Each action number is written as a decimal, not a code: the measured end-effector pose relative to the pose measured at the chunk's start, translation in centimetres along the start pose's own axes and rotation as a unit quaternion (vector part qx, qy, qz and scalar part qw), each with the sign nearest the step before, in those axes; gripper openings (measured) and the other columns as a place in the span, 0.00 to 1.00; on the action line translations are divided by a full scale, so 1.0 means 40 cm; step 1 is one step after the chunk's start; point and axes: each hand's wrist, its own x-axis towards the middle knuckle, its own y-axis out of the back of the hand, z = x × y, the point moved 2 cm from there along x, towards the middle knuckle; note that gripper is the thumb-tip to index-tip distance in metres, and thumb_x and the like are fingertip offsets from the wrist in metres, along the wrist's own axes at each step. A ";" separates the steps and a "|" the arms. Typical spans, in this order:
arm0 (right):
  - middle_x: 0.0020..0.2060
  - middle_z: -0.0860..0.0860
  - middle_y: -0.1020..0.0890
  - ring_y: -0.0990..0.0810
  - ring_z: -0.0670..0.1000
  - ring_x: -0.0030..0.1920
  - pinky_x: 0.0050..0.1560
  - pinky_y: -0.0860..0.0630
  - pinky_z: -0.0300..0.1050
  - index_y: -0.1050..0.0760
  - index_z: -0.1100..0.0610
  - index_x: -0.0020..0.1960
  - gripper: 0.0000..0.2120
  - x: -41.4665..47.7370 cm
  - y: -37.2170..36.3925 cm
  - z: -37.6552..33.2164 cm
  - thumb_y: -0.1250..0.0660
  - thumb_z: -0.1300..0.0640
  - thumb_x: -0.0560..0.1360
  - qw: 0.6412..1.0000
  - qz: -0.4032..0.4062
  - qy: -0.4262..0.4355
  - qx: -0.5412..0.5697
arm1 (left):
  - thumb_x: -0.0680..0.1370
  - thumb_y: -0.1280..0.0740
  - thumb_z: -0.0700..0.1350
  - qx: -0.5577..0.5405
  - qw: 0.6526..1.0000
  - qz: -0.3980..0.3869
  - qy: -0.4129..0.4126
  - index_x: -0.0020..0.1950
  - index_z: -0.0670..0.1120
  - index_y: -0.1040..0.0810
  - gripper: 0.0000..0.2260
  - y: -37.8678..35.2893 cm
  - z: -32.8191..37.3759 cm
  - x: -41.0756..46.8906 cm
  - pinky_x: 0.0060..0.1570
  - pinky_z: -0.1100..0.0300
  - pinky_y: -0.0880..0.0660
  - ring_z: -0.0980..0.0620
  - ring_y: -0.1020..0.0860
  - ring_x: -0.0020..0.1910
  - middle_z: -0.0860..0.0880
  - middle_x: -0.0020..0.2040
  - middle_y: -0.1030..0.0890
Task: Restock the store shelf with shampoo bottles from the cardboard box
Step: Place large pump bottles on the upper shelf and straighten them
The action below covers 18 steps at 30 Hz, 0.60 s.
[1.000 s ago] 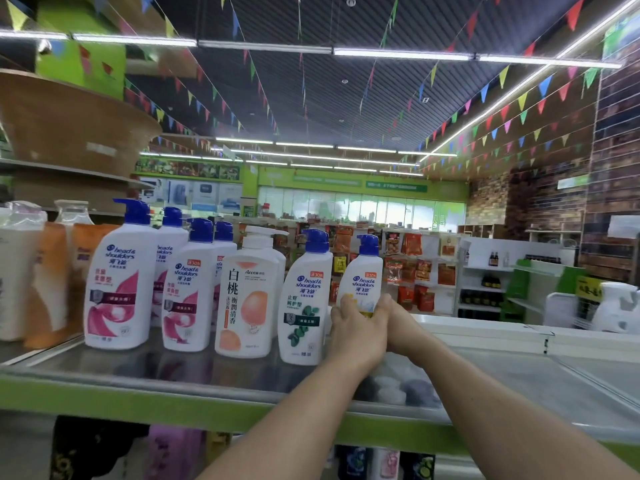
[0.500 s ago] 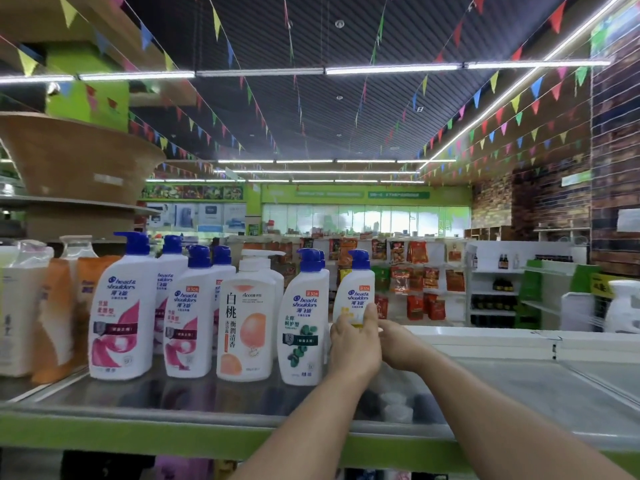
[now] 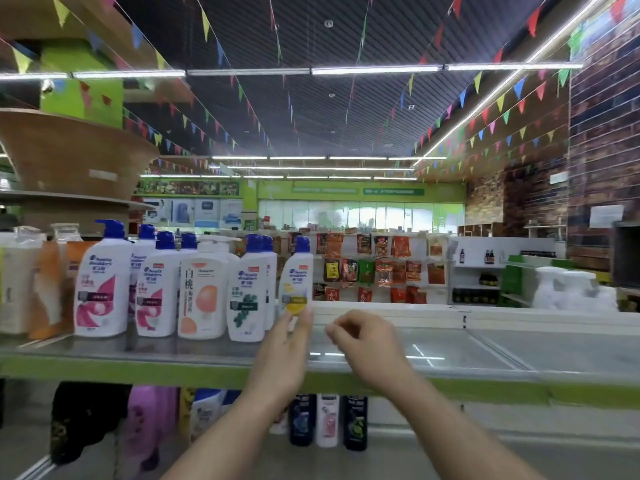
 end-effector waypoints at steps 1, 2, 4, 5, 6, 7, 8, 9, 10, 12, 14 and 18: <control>0.38 0.44 0.17 0.19 0.41 0.40 0.42 0.22 0.40 0.19 0.47 0.46 0.06 -0.046 0.001 -0.002 0.32 0.46 0.77 1.000 -0.002 0.009 0.024 | 0.72 0.51 0.75 -0.013 1.000 0.007 0.007 0.75 0.56 0.34 0.37 0.002 -0.008 -0.045 0.69 0.52 0.36 0.57 0.33 0.70 0.56 0.74 0.32; 0.37 0.45 0.17 0.19 0.42 0.39 0.42 0.21 0.41 0.19 0.47 0.44 0.06 -0.089 -0.009 0.006 0.32 0.47 0.77 0.999 -0.010 0.013 0.049 | 0.72 0.50 0.75 -0.022 0.999 0.016 0.019 0.75 0.56 0.33 0.37 0.004 -0.018 -0.093 0.70 0.53 0.37 0.57 0.33 0.70 0.56 0.74 0.32; 0.35 0.46 0.16 0.18 0.44 0.36 0.42 0.19 0.46 0.18 0.47 0.43 0.05 -0.165 -0.049 0.047 0.30 0.46 0.73 0.995 -0.016 0.005 0.103 | 0.72 0.48 0.76 -0.028 0.997 0.042 0.053 0.74 0.56 0.33 0.38 0.009 -0.062 -0.178 0.72 0.52 0.39 0.55 0.34 0.72 0.55 0.75 0.32; 0.33 0.46 0.16 0.18 0.45 0.34 0.42 0.18 0.47 0.18 0.45 0.42 0.06 -0.203 -0.077 0.077 0.30 0.44 0.69 0.992 -0.020 -0.010 0.125 | 0.71 0.48 0.77 -0.023 0.995 0.053 0.082 0.74 0.56 0.31 0.38 0.012 -0.084 -0.222 0.73 0.51 0.40 0.53 0.33 0.73 0.55 0.74 0.31; 0.32 0.46 0.17 0.19 0.44 0.33 0.43 0.18 0.48 0.18 0.44 0.43 0.08 -0.242 -0.109 0.112 0.30 0.42 0.67 0.989 -0.027 -0.032 0.141 | 0.70 0.46 0.78 -0.021 0.992 0.062 0.104 0.72 0.57 0.29 0.38 0.016 -0.111 -0.261 0.72 0.51 0.40 0.51 0.32 0.72 0.53 0.73 0.29; 0.31 0.46 0.17 0.19 0.44 0.33 0.43 0.17 0.48 0.18 0.43 0.43 0.10 -0.280 -0.142 0.142 0.30 0.41 0.65 0.985 -0.045 -0.066 0.150 | 0.70 0.45 0.77 -0.021 0.988 0.073 0.137 0.70 0.57 0.27 0.37 0.018 -0.145 -0.299 0.71 0.50 0.39 0.49 0.31 0.71 0.52 0.72 0.28; 0.31 0.46 0.16 0.18 0.45 0.33 0.44 0.17 0.47 0.18 0.45 0.43 0.11 -0.321 -0.176 0.172 0.30 0.42 0.64 0.980 -0.072 -0.105 0.153 | 0.69 0.43 0.77 -0.018 0.983 0.075 0.164 0.67 0.57 0.25 0.35 0.019 -0.175 -0.337 0.70 0.50 0.38 0.48 0.30 0.70 0.51 0.70 0.26; 0.32 0.47 0.16 0.18 0.45 0.33 0.46 0.17 0.45 0.18 0.48 0.41 0.09 -0.363 -0.212 0.207 0.30 0.45 0.65 0.972 -0.101 -0.145 0.154 | 0.67 0.42 0.78 -0.013 0.977 0.075 0.199 0.64 0.57 0.23 0.35 0.019 -0.211 -0.370 0.70 0.50 0.38 0.46 0.28 0.69 0.49 0.68 0.24; 0.31 0.48 0.16 0.18 0.46 0.33 0.47 0.17 0.44 0.19 0.51 0.39 0.05 -0.405 -0.246 0.241 0.29 0.49 0.67 0.963 -0.127 -0.180 0.153 | 0.65 0.41 0.79 -0.008 0.972 0.077 0.221 0.60 0.57 0.22 0.35 0.017 -0.264 -0.400 0.70 0.51 0.37 0.45 0.27 0.68 0.48 0.66 0.22; 0.30 0.49 0.17 0.19 0.46 0.32 0.47 0.17 0.46 0.19 0.50 0.35 0.02 -0.491 -0.325 0.317 0.30 0.54 0.67 0.954 -0.163 -0.216 0.129 | 0.65 0.37 0.76 0.006 0.960 0.059 0.274 0.54 0.56 0.21 0.29 0.003 -0.369 -0.480 0.70 0.50 0.34 0.44 0.25 0.66 0.46 0.64 0.20; 0.30 0.48 0.16 0.18 0.47 0.33 0.41 0.18 0.44 0.19 0.46 0.35 0.04 -0.593 -0.393 0.374 0.31 0.53 0.67 0.951 -0.202 -0.216 0.088 | 0.70 0.35 0.69 0.029 0.951 0.029 0.307 0.51 0.56 0.23 0.20 -0.023 -0.473 -0.570 0.66 0.52 0.31 0.45 0.24 0.64 0.45 0.62 0.19; 0.28 0.53 0.21 0.23 0.50 0.29 0.31 0.27 0.43 0.21 0.59 0.35 0.11 -0.770 -0.490 0.455 0.34 0.58 0.75 0.918 -0.298 -0.258 0.038 | 0.82 0.38 0.55 0.061 0.926 -0.005 0.372 0.48 0.51 0.23 0.10 -0.054 -0.620 -0.755 0.53 0.56 0.27 0.43 0.20 0.55 0.44 0.49 0.18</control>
